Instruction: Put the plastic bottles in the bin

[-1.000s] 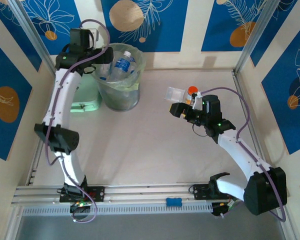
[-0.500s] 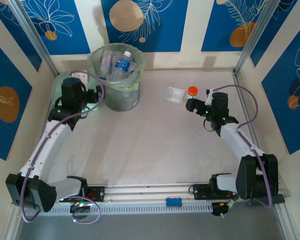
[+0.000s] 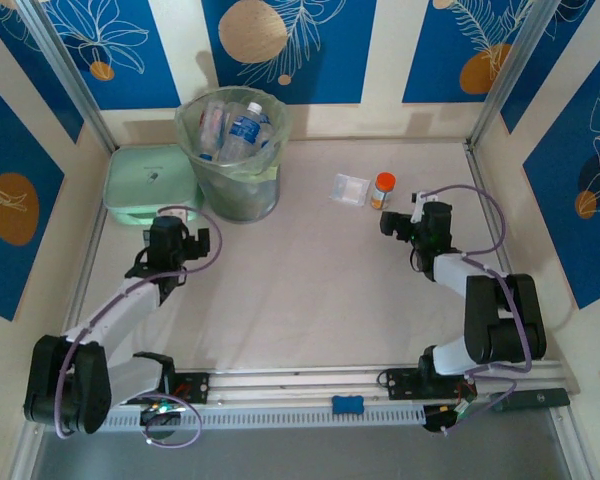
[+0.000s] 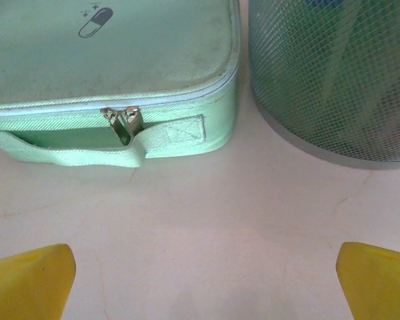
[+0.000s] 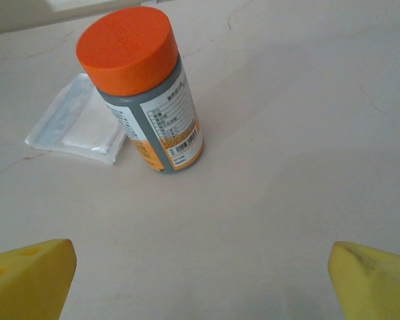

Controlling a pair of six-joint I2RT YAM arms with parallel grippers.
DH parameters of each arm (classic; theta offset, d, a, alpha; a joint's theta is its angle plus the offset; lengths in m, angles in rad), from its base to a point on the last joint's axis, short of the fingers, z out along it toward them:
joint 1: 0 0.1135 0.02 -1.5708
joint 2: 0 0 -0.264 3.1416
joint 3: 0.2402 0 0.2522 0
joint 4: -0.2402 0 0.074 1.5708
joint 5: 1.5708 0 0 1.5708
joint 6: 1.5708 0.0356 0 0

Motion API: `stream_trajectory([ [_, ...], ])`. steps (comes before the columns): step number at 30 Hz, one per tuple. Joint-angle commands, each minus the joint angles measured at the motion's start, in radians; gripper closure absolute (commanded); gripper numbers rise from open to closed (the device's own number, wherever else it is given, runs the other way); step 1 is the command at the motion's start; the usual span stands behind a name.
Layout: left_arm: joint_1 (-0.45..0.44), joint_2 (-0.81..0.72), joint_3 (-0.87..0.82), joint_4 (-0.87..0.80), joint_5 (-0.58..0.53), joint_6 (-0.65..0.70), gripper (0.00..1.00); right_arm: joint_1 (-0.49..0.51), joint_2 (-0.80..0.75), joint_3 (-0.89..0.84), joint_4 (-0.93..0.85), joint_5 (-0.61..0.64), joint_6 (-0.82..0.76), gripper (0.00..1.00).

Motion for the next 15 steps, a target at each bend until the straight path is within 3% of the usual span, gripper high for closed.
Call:
stream_trajectory([
  [1, 0.005, 0.045, -0.034, 0.214, -0.048, 0.055, 0.0, -0.006, 0.041, -0.054, 0.193, 0.038, -0.022, 0.02],
  [9, 0.003, 0.176, -0.07, 0.439, -0.011, 0.12, 0.0, -0.014, 0.038, -0.123, 0.303, -0.035, -0.037, 0.01],
  [12, 0.003, 0.216, -0.092, 0.525, -0.008, 0.166, 0.0, 0.001, 0.069, -0.175, 0.43, 0.018, -0.043, 0.01],
  [15, 0.004, 0.276, -0.147, 0.697, -0.011, 0.199, 0.0, 0.018, 0.069, -0.17, 0.421, 0.058, -0.046, 0.01],
])
